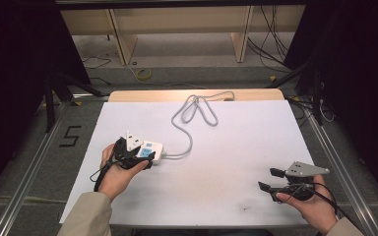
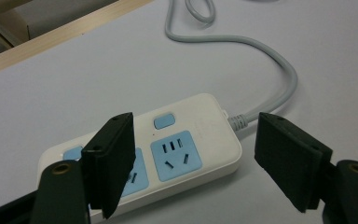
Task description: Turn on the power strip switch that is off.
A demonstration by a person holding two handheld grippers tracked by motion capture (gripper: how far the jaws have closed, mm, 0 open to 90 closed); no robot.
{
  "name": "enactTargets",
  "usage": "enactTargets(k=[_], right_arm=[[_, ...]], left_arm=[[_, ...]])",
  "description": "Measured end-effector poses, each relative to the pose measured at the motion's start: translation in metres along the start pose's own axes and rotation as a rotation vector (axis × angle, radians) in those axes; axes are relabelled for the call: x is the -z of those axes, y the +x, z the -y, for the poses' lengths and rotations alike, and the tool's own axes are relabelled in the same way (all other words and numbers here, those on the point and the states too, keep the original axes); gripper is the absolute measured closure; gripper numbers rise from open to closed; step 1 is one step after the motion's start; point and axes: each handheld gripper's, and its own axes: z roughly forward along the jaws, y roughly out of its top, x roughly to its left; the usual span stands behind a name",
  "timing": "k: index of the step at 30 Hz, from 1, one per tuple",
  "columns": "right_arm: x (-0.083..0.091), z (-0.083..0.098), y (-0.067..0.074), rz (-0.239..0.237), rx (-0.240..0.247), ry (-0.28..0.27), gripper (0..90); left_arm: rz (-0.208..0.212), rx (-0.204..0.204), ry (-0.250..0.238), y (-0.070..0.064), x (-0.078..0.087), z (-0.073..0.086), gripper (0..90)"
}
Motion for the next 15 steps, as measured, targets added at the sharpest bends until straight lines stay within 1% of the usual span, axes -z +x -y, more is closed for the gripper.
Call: enactTargets(k=[3, 6, 7, 15], right_arm=[[0.000, 0.000, 0.000, 0.000, 0.001, 0.000, 31.2], [0.000, 0.000, 0.000, 0.001, 0.000, -0.001, 31.2], [0.000, 0.000, 0.000, 0.001, 0.000, 0.000, 31.2], [0.000, 0.000, 0.000, 0.001, -0.002, -0.005, 31.1]], left_arm=[[0.007, -0.002, 0.000, -0.003, 0.003, 0.002, 28.7], [0.013, -0.013, 0.002, -0.005, 0.005, 0.004, 28.8], [0.014, -0.010, 0.001, -0.006, 0.006, 0.005, 28.8], [0.019, -0.013, -0.001, -0.007, 0.015, 0.012, 28.6]])
